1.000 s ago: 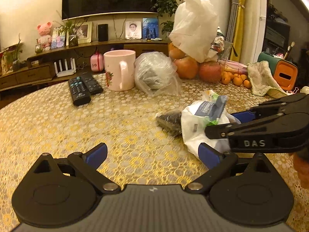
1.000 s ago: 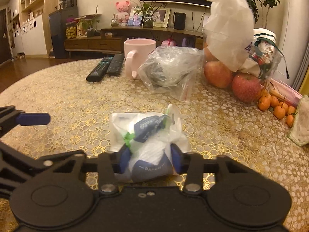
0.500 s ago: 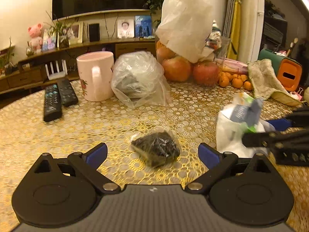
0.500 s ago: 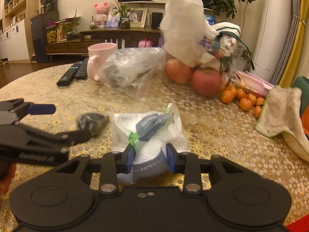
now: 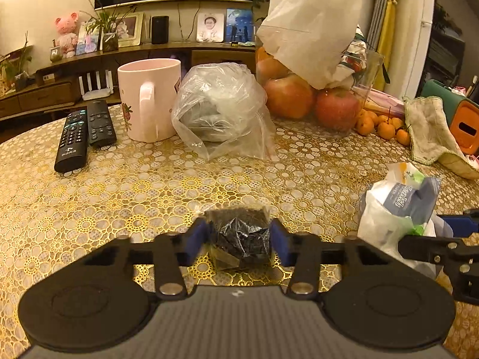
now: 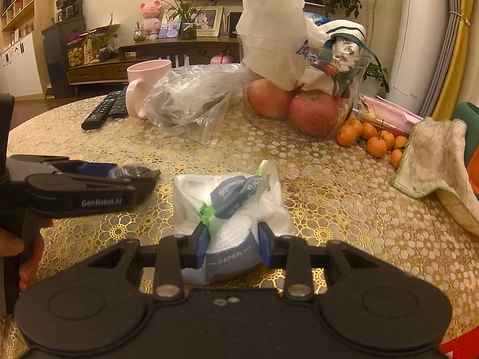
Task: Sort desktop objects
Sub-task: 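Grasp the black bag with the left tool while the right tool grasps the tissue pack, then carry the black bag and tissue pack with both tools over the red shoebox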
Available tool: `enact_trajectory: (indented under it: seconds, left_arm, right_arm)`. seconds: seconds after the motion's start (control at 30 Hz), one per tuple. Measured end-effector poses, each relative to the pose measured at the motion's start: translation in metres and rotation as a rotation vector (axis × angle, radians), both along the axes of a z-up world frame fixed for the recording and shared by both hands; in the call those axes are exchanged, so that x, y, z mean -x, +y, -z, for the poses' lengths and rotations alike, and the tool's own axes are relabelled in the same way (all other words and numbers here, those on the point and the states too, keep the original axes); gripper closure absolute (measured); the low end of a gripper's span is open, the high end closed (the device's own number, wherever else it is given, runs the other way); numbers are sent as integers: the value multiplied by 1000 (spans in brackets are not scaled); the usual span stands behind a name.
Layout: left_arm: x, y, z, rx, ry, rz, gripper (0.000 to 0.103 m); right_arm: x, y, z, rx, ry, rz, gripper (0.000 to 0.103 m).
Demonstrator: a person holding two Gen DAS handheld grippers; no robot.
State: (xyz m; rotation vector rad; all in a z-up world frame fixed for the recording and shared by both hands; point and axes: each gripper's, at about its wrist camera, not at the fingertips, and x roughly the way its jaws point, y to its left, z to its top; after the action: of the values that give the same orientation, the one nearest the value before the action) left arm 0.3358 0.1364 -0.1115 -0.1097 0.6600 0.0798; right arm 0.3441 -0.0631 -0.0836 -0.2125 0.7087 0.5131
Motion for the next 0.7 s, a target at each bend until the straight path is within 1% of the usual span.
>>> enact_trajectory:
  seconds: [0.03,0.1,0.27,0.43,0.7]
  left_arm:
    - [2,-1,-1,-5,-6,1,66]
    - [4,-4,-4,-21,-11,9,69]
    - [15,-12,-12,-36,-22,28,70]
    - [34,-17,-22,-26,-25,34,71]
    - [73,-38,-53,-28,-52,64,71]
  right_arm:
    - [0,-1,0,-1,2,4,70]
    - [2,-2,-1,-2,4,9,70]
    - [10,-5,-6,-1,2,14,70]
    - [21,-10,-13,-10,5,21,70]
    - [51,-22,-33,-21,-4,33,70]
